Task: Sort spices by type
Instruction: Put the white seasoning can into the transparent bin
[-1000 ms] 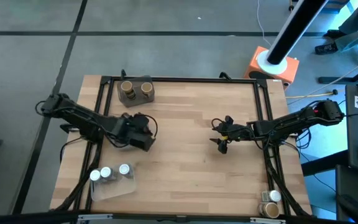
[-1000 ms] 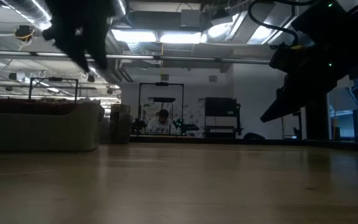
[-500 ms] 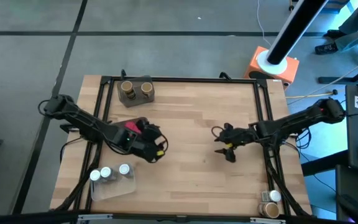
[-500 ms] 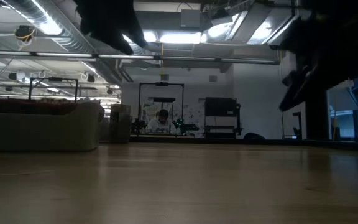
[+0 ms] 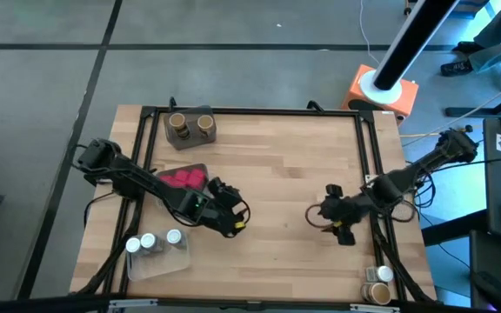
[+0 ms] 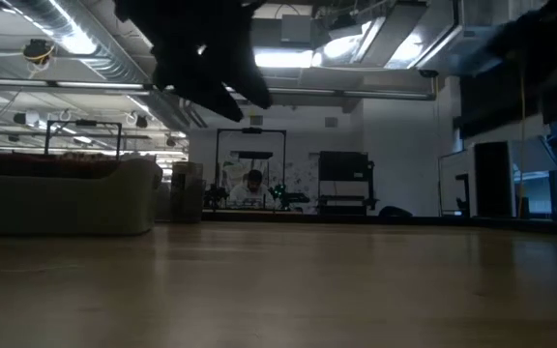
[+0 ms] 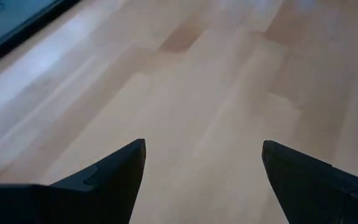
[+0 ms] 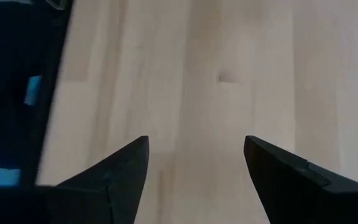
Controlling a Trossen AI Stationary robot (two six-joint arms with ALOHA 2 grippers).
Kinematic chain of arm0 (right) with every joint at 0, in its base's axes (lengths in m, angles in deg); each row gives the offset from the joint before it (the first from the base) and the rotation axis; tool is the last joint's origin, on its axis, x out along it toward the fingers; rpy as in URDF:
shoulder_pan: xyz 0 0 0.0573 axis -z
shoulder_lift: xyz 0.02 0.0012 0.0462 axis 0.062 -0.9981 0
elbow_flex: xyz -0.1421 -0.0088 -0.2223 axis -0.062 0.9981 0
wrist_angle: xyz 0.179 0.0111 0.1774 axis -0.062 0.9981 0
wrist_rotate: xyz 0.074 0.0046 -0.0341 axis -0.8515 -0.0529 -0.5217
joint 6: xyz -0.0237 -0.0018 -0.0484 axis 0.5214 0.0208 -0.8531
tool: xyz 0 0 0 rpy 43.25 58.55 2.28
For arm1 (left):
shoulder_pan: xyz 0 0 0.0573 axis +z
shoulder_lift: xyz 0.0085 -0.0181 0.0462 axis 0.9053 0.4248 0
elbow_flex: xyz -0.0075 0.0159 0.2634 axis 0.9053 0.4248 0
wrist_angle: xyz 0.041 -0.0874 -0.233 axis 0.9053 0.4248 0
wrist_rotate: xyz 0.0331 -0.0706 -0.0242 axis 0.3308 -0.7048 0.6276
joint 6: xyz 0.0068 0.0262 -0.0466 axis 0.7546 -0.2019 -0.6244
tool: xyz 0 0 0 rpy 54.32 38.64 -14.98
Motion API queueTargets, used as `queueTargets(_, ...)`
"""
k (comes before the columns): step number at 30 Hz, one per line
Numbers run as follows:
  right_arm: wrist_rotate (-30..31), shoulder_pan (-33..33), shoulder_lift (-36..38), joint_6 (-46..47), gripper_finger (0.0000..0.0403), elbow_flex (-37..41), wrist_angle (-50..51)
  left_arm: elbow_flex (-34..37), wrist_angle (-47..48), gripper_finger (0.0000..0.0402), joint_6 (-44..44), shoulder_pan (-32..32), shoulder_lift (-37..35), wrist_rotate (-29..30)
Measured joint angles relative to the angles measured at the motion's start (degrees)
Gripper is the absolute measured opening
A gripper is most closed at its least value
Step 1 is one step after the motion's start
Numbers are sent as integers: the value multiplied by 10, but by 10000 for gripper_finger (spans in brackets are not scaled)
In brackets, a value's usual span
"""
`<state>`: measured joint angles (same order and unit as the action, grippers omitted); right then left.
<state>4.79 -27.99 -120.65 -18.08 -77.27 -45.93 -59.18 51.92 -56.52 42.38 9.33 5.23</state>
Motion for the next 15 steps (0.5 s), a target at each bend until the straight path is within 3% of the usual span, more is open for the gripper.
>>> queueTargets(8,14,-90,-41,128,212,-106,143,0,-97,306,37,0,24,-19)
queueTargets(15,-74,-149,-105,272,155,-181,247,0,-169,306,111,2,25,-19)
